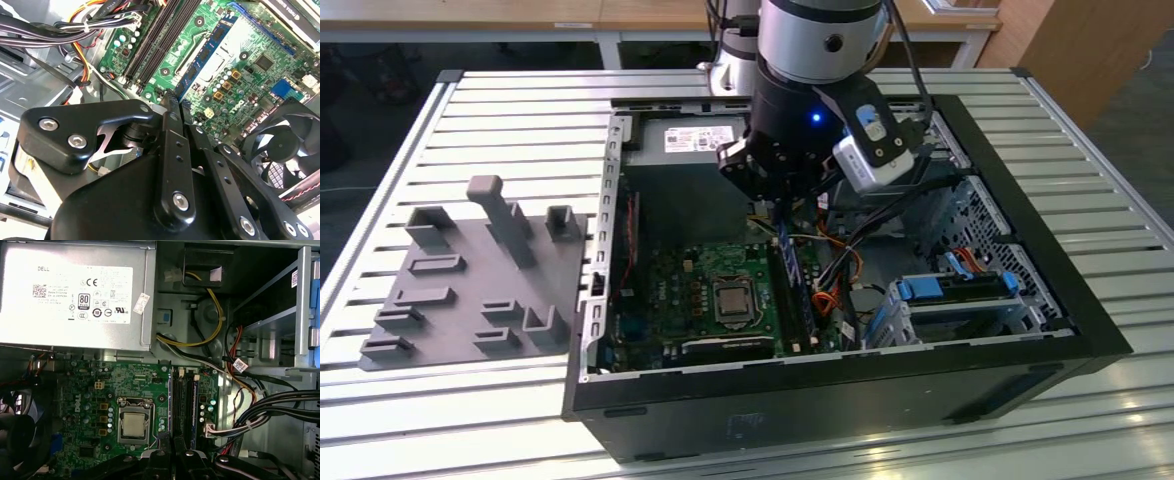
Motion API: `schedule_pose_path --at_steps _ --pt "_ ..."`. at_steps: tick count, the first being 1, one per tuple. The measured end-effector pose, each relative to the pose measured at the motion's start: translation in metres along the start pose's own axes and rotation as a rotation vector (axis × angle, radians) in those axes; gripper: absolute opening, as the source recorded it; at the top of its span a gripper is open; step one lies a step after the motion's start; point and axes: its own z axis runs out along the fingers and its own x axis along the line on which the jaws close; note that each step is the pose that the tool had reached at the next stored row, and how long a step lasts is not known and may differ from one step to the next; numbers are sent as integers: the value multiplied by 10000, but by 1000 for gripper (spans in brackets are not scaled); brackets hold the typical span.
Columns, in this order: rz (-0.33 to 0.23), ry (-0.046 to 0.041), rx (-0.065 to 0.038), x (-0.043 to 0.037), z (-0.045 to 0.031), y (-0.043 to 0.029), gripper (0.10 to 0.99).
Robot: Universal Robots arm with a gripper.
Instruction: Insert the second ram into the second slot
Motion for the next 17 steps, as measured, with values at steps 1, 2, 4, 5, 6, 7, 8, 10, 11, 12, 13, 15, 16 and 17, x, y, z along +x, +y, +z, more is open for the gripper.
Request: schedule_pose_path --at_steps 1,2,4,5,6,7,8,10,11,12,13,15,16,17 --pt "0 1 2 0 3 0 137" --pt "0 0 1 0 7 0 137" --pt "0 1 2 0 12 -1 137" --pt "0 1 2 0 14 -1 137" --pt "0 1 2 0 17 -1 137" --pt "0 1 2 0 18 -1 137" --pt "1 1 2 0 20 -1 137" --pt "0 1 2 0 24 -1 137" --pt "0 1 2 0 26 -1 137" --pt "0 1 1 0 28 -1 137" --pt "0 0 0 0 32 -1 137" --pt "0 1 1 0 38 -1 137" --pt "0 1 2 0 41 -1 137" --pt "0 0 0 0 45 -1 137"
